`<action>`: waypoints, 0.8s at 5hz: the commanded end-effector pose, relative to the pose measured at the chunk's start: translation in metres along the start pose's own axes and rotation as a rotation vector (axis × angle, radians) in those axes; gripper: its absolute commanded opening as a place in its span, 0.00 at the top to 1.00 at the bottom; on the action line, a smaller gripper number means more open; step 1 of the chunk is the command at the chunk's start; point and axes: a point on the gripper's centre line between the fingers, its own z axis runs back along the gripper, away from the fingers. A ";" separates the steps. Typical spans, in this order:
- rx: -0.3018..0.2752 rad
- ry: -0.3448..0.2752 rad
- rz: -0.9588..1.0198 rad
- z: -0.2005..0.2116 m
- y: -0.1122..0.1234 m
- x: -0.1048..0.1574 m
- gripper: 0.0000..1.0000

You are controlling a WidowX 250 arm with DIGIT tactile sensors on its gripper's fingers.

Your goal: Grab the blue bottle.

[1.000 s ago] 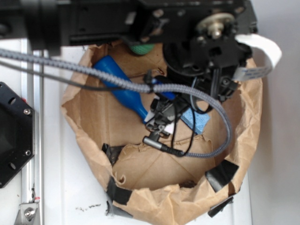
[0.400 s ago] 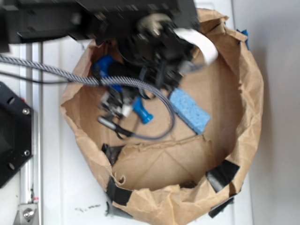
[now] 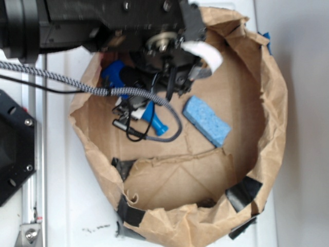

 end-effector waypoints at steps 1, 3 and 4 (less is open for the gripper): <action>-0.031 -0.005 -0.103 -0.008 -0.012 -0.011 0.00; -0.058 0.006 -0.107 -0.010 -0.003 0.003 0.00; -0.054 0.003 -0.114 -0.020 -0.009 0.004 0.00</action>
